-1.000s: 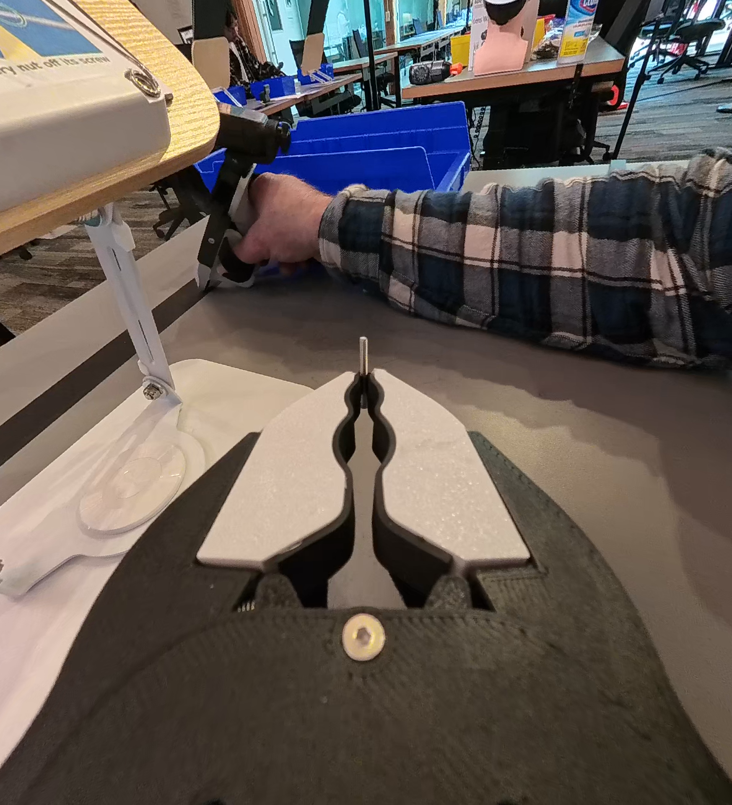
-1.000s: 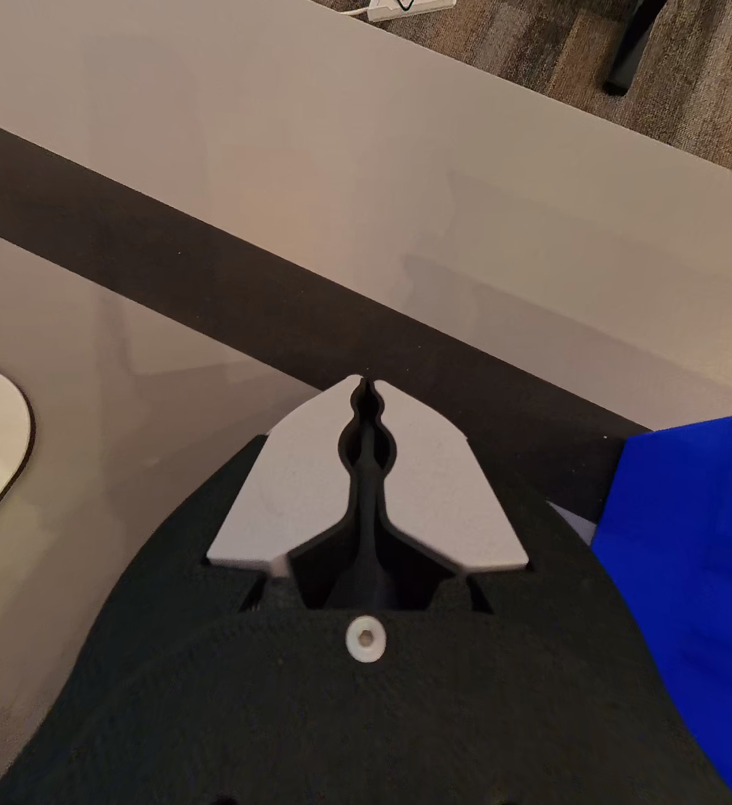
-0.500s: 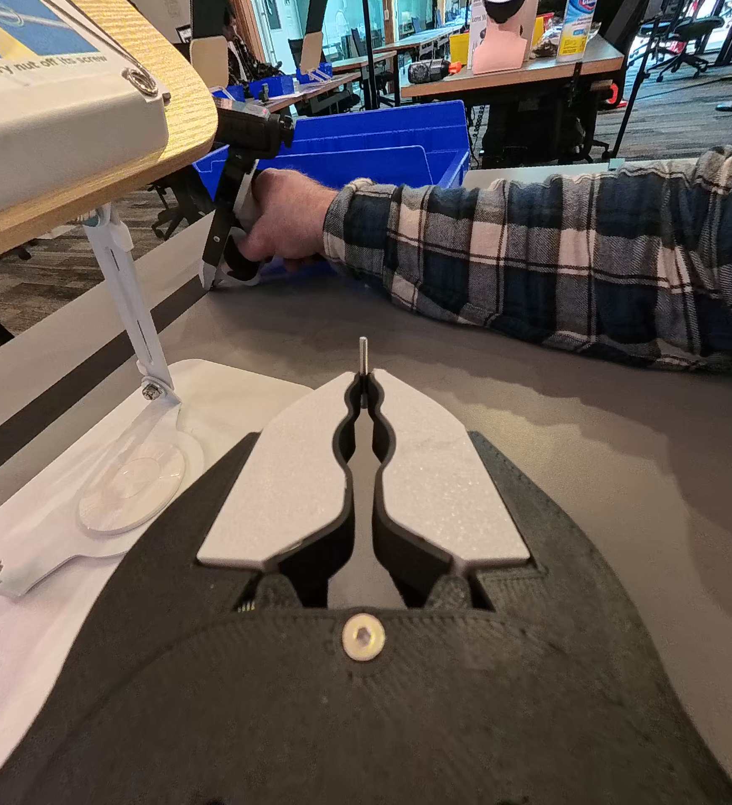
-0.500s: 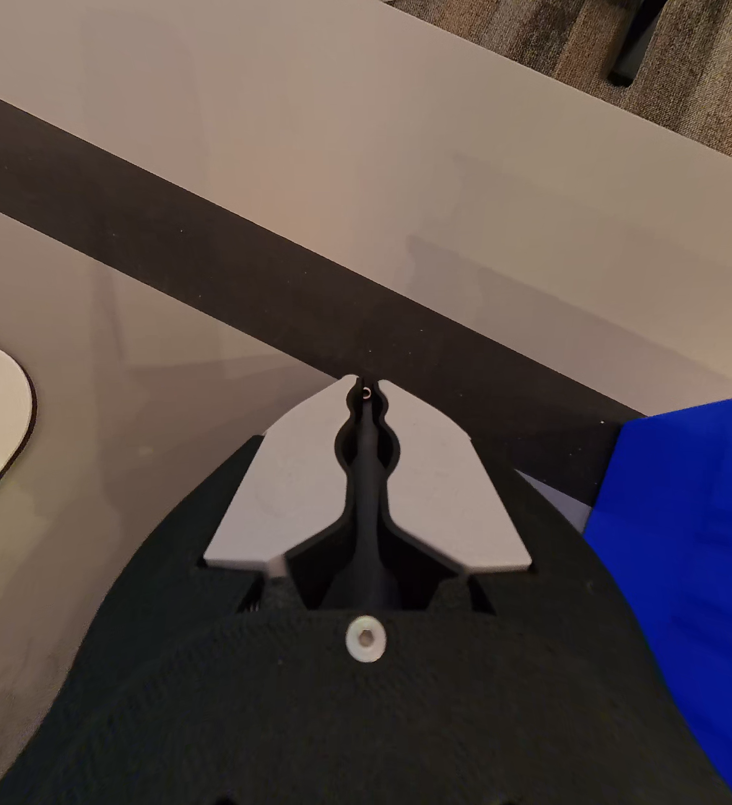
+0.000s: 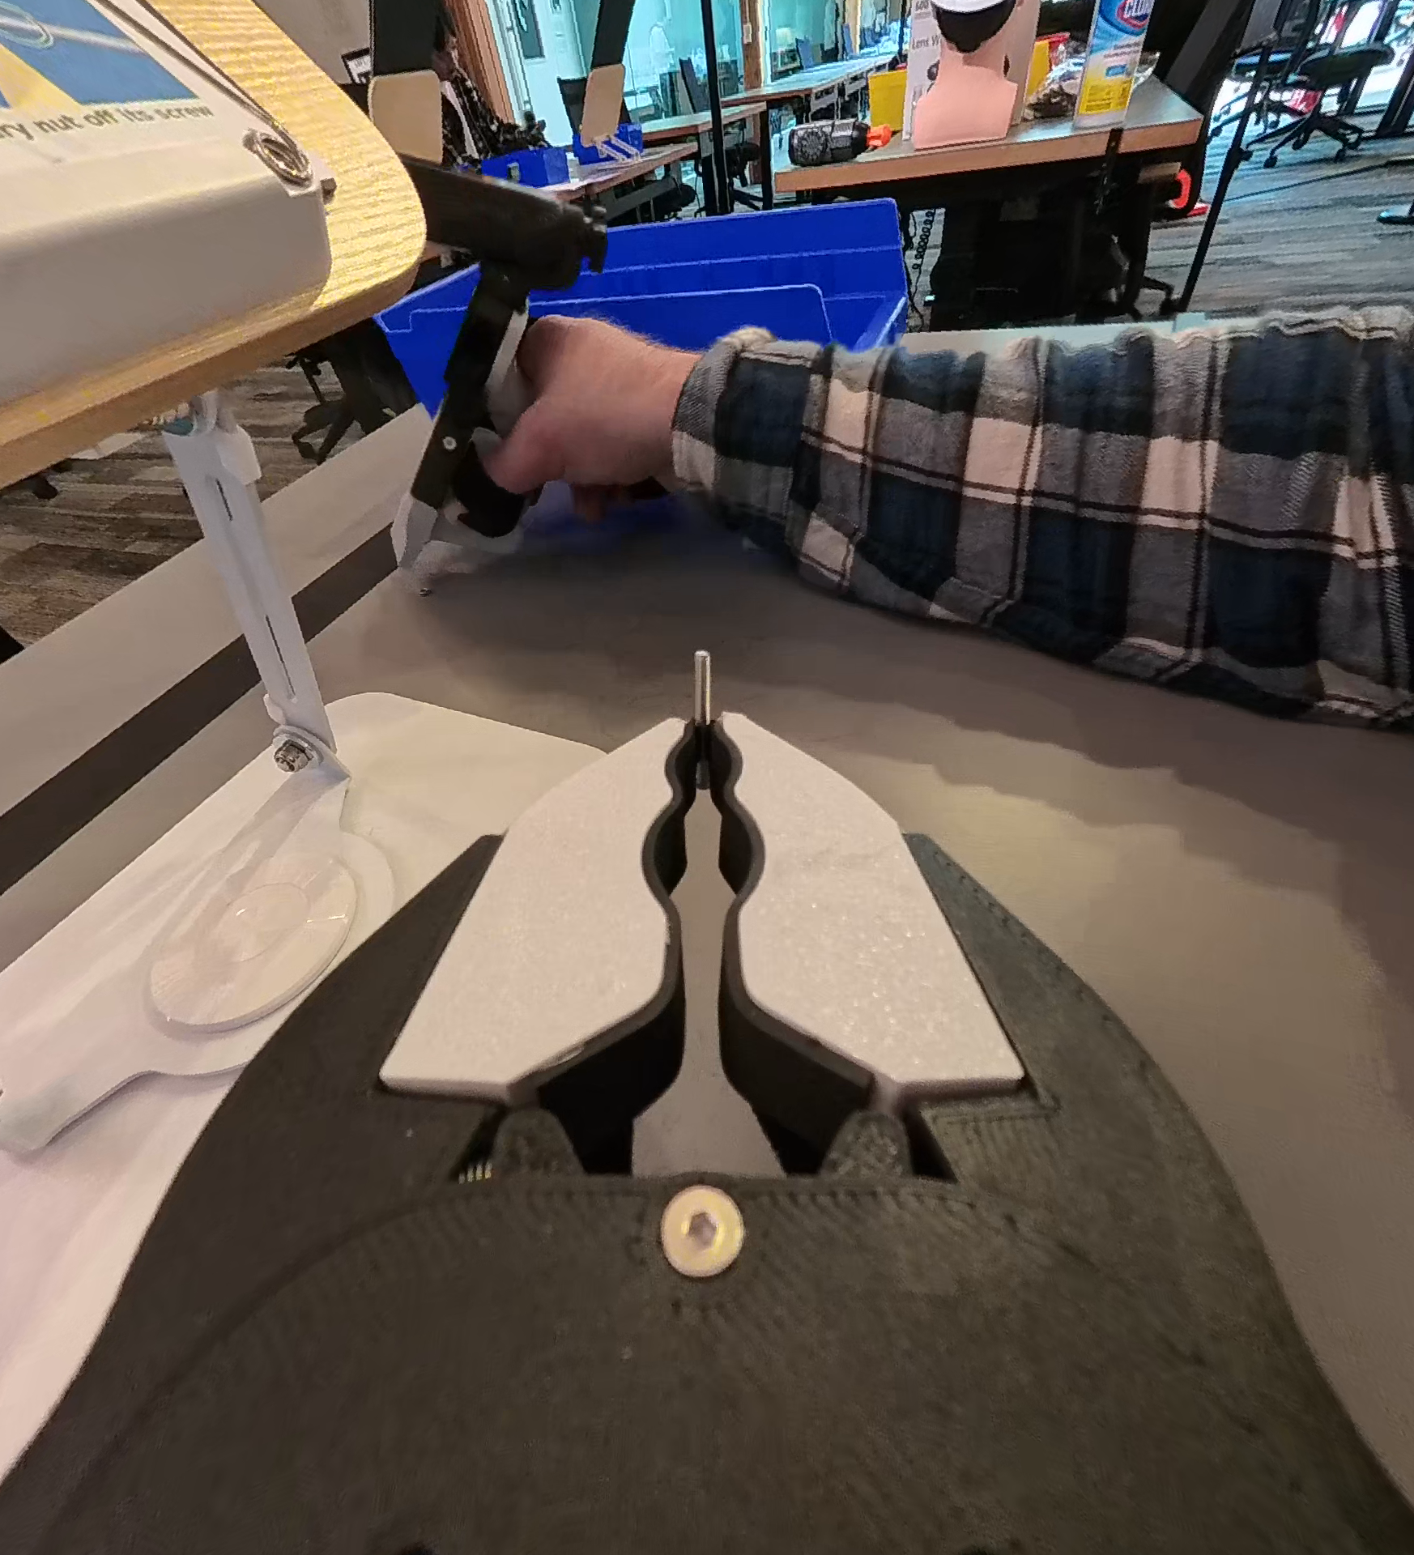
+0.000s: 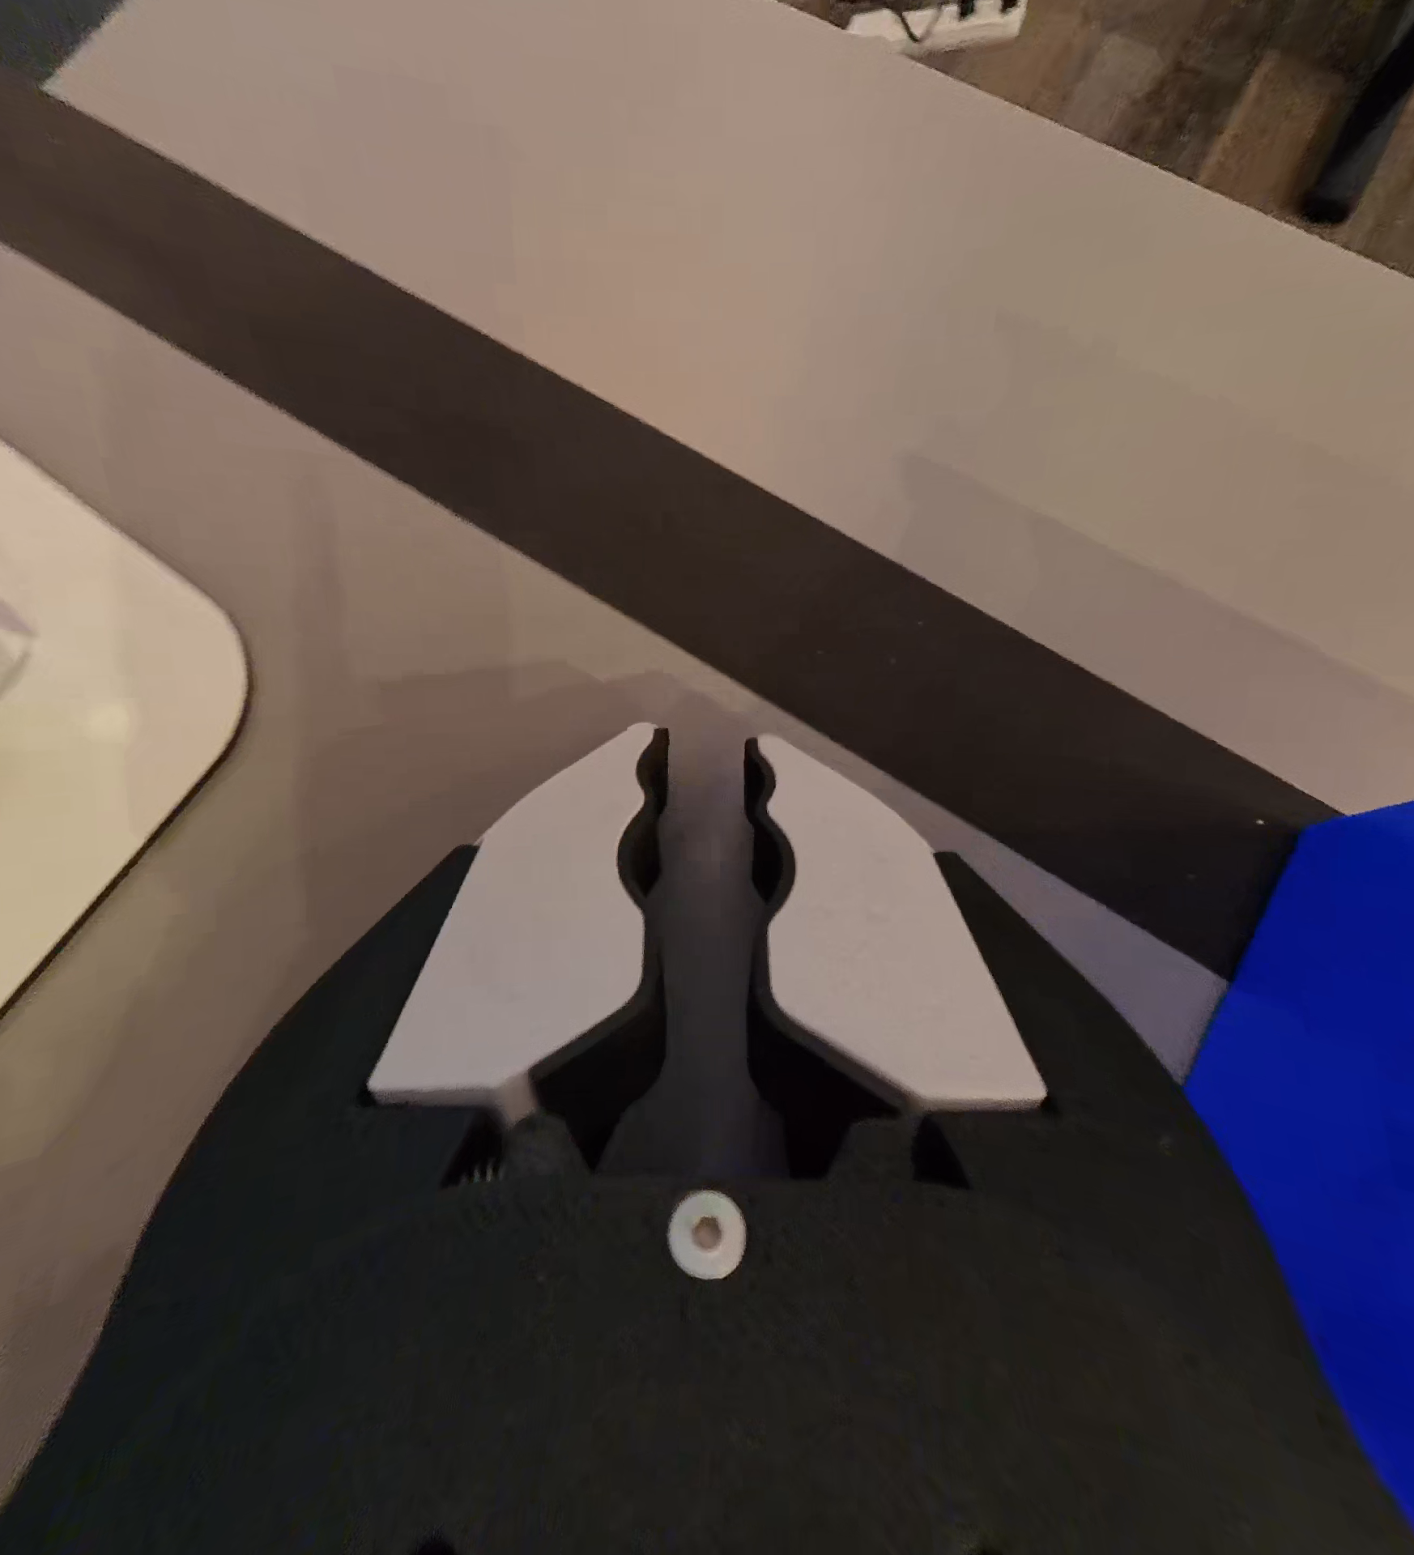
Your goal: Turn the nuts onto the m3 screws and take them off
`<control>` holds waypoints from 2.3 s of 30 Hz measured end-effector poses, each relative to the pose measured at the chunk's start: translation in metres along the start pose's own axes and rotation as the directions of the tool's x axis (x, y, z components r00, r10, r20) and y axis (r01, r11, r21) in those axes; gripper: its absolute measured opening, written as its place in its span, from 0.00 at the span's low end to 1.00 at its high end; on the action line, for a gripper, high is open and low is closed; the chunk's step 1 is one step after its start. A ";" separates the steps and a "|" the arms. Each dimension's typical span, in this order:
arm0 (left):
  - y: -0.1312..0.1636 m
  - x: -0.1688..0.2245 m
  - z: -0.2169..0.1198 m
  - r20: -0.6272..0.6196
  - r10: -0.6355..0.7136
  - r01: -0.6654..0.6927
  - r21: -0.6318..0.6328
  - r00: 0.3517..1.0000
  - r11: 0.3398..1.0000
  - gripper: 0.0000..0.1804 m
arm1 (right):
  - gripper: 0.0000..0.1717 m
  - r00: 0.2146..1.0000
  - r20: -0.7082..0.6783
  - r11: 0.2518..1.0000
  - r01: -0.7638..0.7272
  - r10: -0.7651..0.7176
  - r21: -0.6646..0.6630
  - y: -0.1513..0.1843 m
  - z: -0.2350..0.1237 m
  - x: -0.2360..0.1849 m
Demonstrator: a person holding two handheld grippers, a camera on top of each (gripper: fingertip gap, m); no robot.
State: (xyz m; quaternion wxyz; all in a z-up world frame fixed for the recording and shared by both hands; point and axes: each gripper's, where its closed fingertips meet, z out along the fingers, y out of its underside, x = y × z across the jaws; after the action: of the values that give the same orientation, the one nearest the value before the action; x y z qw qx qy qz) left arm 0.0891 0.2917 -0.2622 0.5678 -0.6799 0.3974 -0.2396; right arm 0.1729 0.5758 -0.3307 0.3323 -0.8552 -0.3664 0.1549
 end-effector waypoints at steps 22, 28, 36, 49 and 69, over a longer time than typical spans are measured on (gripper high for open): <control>0.001 0.000 0.001 0.000 0.011 -0.011 -0.007 1.000 1.000 0.01 | 0.02 0.994 0.025 0.994 0.106 -0.105 -0.033 0.009 0.005 -0.023; 0.000 0.000 0.001 -0.001 0.011 -0.011 -0.006 1.000 1.000 0.01 | 0.00 0.994 0.033 0.994 0.106 -0.105 -0.027 0.008 0.005 -0.025; 0.000 -0.001 0.001 -0.003 0.004 -0.004 -0.004 1.000 1.000 0.01 | 0.09 0.987 0.112 0.993 0.116 -0.114 -0.006 0.014 -0.012 -0.042; 0.001 0.001 0.002 -0.005 0.014 -0.014 -0.010 1.000 1.000 0.01 | 0.07 0.949 0.189 0.965 0.262 -0.254 -0.018 0.036 -0.019 -0.079; 0.001 0.002 0.002 -0.011 0.019 -0.019 -0.014 1.000 1.000 0.01 | 0.04 0.958 0.193 0.975 0.222 -0.212 -0.031 0.034 -0.017 -0.073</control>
State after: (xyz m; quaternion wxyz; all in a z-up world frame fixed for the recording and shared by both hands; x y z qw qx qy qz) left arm 0.0918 0.2909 -0.2644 0.5629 -0.6788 0.4088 -0.2350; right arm 0.1496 0.4969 -0.3399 0.2885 -0.7997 -0.4918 0.1880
